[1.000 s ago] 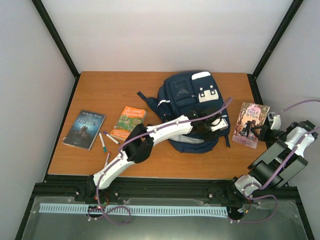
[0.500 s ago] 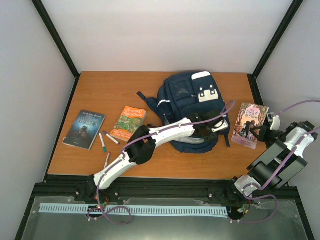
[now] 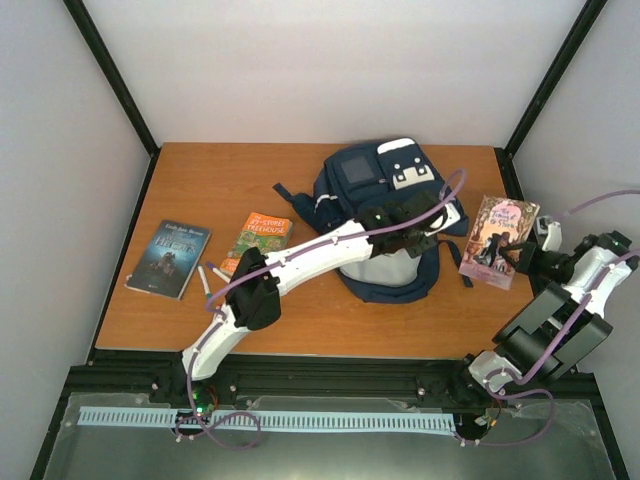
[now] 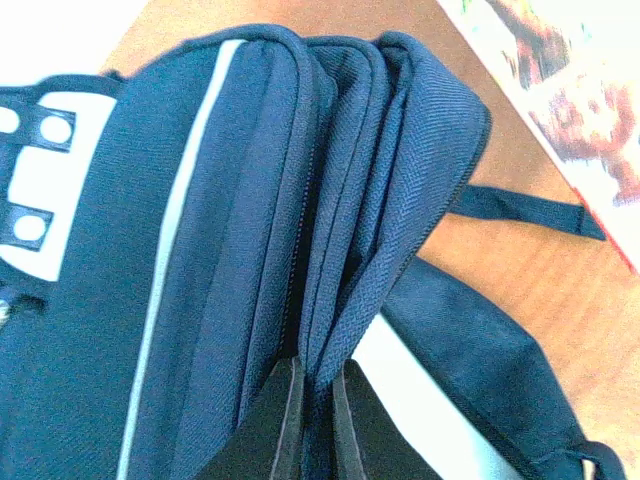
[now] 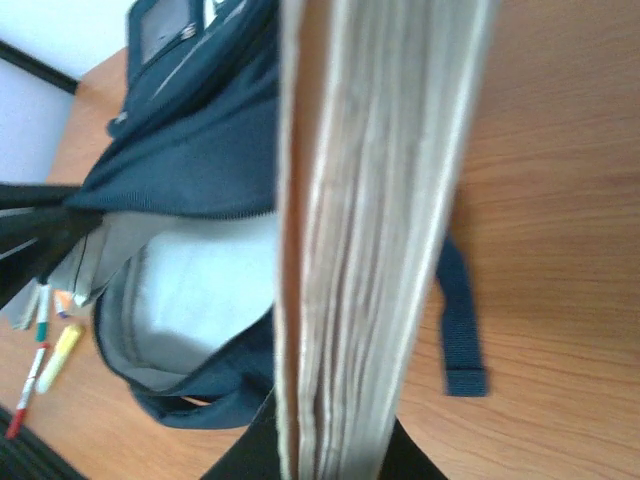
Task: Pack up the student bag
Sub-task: Place the book in the student bag.
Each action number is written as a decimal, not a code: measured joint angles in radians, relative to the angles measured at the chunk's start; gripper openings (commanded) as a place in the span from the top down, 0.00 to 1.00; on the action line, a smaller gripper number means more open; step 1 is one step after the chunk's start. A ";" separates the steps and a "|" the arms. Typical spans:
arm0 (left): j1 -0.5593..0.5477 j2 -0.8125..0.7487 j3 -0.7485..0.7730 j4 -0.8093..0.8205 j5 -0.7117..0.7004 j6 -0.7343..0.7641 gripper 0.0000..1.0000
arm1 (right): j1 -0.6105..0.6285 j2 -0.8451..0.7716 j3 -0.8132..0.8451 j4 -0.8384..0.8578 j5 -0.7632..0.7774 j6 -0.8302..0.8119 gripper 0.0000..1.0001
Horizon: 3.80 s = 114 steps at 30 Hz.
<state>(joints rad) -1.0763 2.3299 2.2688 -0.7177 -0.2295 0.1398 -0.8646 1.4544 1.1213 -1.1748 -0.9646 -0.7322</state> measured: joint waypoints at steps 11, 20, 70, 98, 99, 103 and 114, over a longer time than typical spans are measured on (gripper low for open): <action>0.083 -0.083 -0.014 0.023 -0.110 0.011 0.99 | 0.275 -0.006 0.032 -0.024 -0.064 0.155 0.97; 0.193 -0.137 -0.014 0.043 -0.127 -0.021 0.99 | 0.478 0.096 0.053 -0.049 -0.149 0.251 0.97; 0.201 -0.277 -0.156 0.077 0.083 -0.047 0.99 | 0.889 0.543 0.166 0.502 -0.122 0.734 0.78; 0.201 -0.383 -0.322 0.151 0.091 -0.048 0.99 | 0.923 0.039 -0.158 0.451 0.326 0.250 0.47; 0.201 -0.383 -0.322 0.151 0.092 -0.050 0.99 | 0.936 0.018 -0.174 0.456 0.353 0.221 0.48; 0.201 -0.383 -0.322 0.155 0.102 -0.060 0.99 | 1.014 -0.051 -0.215 0.488 0.472 0.111 0.48; 0.201 -0.386 -0.329 0.157 0.107 -0.064 0.99 | 1.260 -0.021 -0.204 0.620 0.719 -0.150 0.37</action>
<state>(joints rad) -0.8749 1.9434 1.9396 -0.5610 -0.1223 0.0753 0.3954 1.4330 0.9176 -0.5552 -0.2451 -0.8818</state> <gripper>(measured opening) 0.053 0.606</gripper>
